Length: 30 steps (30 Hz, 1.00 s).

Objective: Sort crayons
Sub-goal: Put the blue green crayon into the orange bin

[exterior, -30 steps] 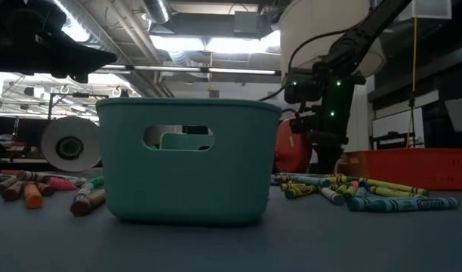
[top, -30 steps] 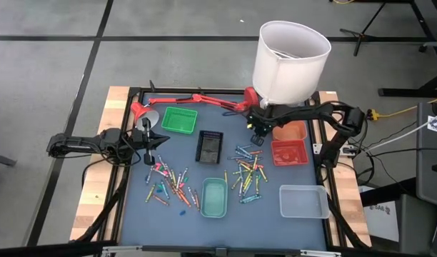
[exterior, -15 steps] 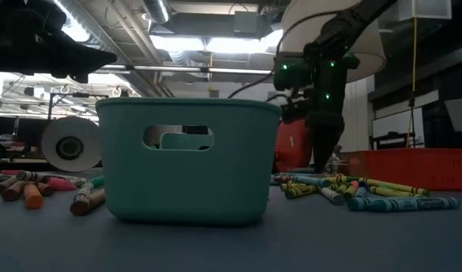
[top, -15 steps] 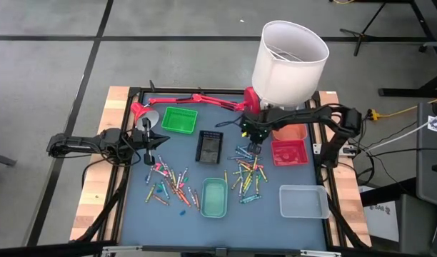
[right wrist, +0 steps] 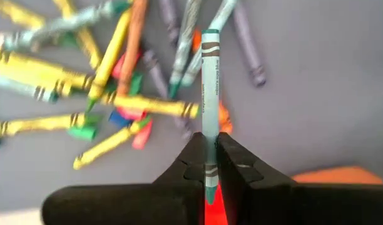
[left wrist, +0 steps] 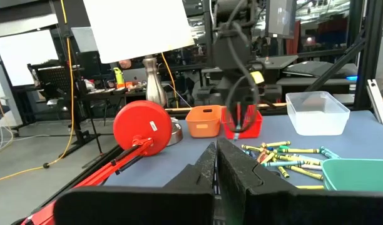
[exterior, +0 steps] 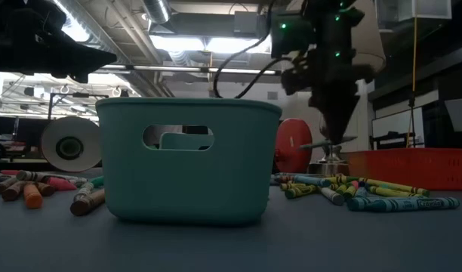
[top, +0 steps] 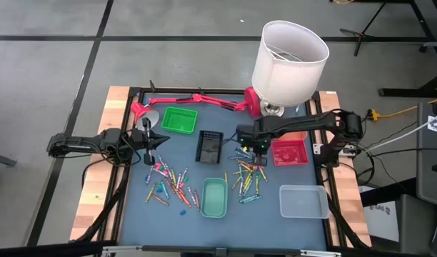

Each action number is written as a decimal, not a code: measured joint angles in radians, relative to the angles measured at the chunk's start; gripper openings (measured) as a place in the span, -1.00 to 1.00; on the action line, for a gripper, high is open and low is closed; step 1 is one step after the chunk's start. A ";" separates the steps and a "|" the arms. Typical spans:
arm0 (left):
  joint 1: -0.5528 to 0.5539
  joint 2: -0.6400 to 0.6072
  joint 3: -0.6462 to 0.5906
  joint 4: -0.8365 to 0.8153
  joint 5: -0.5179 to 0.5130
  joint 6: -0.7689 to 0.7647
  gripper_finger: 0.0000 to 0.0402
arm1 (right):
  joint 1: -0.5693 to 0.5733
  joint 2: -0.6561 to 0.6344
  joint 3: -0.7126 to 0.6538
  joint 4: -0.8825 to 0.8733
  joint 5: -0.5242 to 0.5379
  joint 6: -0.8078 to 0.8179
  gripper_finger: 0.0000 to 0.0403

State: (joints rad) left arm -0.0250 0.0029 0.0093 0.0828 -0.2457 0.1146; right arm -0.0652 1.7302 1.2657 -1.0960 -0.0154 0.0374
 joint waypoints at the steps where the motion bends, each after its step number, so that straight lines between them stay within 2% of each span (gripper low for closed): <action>1: 0.000 0.000 0.000 0.000 0.000 0.000 -0.99 | 0.010 -0.001 0.001 -0.019 0.001 -0.004 -0.91; 7: 0.000 0.000 0.000 0.000 0.000 0.000 -0.99 | 0.069 -0.038 0.002 -0.132 0.044 -0.012 -0.91; 13: 0.000 0.000 0.000 0.000 0.000 0.000 -0.99 | 0.102 -0.142 -0.018 -0.174 0.092 0.006 -0.91; 25: 0.000 0.000 0.000 0.000 0.000 0.000 -0.99 | 0.047 -0.461 -0.329 -0.078 0.248 0.036 -0.91; 30: 0.000 0.000 0.000 0.000 0.000 0.000 -0.99 | -0.017 -0.538 -0.433 -0.073 0.368 0.062 -0.91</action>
State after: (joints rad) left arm -0.0250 0.0032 0.0093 0.0830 -0.2455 0.1143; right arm -0.0826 1.1919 0.8328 -1.1692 0.3525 0.0990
